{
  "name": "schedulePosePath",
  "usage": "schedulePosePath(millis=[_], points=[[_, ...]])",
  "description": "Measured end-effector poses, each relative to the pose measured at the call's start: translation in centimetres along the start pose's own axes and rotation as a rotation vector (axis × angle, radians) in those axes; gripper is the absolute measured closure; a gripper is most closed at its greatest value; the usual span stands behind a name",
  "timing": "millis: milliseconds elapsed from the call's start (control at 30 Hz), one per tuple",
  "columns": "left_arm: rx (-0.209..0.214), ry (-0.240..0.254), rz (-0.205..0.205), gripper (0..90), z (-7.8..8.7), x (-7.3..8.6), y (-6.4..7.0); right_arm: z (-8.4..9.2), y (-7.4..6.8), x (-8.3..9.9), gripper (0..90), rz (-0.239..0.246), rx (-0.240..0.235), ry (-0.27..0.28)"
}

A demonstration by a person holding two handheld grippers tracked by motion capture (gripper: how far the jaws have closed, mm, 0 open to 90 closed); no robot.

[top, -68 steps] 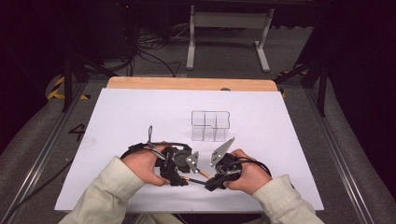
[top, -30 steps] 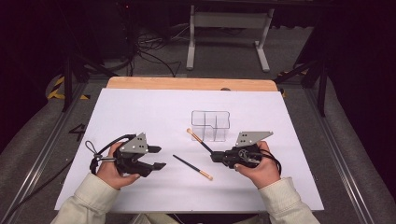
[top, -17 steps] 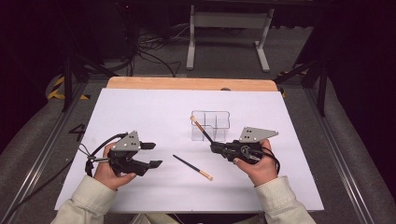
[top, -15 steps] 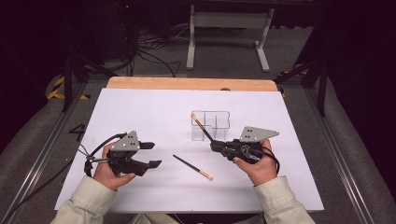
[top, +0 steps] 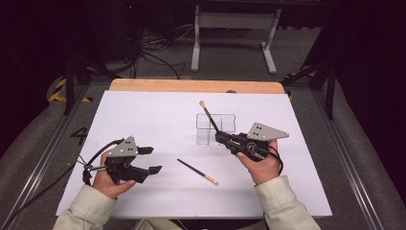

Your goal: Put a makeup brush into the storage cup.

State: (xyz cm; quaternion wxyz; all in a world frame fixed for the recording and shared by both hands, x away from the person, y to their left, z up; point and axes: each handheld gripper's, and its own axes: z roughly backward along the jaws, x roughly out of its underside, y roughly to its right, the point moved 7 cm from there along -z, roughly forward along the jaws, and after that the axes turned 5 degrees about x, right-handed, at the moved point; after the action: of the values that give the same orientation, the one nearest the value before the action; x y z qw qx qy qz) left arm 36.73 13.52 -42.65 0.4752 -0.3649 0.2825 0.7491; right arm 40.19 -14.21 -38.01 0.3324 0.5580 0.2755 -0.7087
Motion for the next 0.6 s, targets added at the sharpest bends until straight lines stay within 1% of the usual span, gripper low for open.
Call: schedulePosePath(millis=[100, 233, 367, 433, 500, 533, 600], points=[[-0.015, 0.011, 0.005, 29.4, 0.3, 0.1, 0.0, -0.5, 0.3, -0.3, 84.7, 0.004, 0.020, 0.019], [-0.022, 0.020, 0.020, 29.2, 0.5, 0.4, 0.0, -1.1, 0.7, -0.5, 84.7, 0.010, 0.043, 0.032], [-0.029, 0.007, 0.039, 28.2, 0.4, 1.2, 0.0, -2.1, 1.0, -0.8, 84.7, 0.011, 0.055, 0.046], [-0.041, 0.007, 0.039, 27.0, 0.5, 1.4, 0.0, -2.4, 1.1, -1.0, 84.7, 0.013, 0.059, 0.051], [-0.049, 0.021, 0.036, 25.9, 0.7, 1.3, 0.0, -2.8, 1.2, -1.1, 84.7, 0.014, 0.062, 0.056], [-0.055, 0.024, 0.036, 23.9, 0.9, 1.3, 0.0, -2.9, 1.2, -1.1, 84.7, 0.013, 0.062, 0.058], [-0.045, 0.028, 0.038, 22.1, 1.0, 1.4, 0.1, -3.2, 1.4, -1.2, 84.7, 0.012, 0.069, 0.060]])
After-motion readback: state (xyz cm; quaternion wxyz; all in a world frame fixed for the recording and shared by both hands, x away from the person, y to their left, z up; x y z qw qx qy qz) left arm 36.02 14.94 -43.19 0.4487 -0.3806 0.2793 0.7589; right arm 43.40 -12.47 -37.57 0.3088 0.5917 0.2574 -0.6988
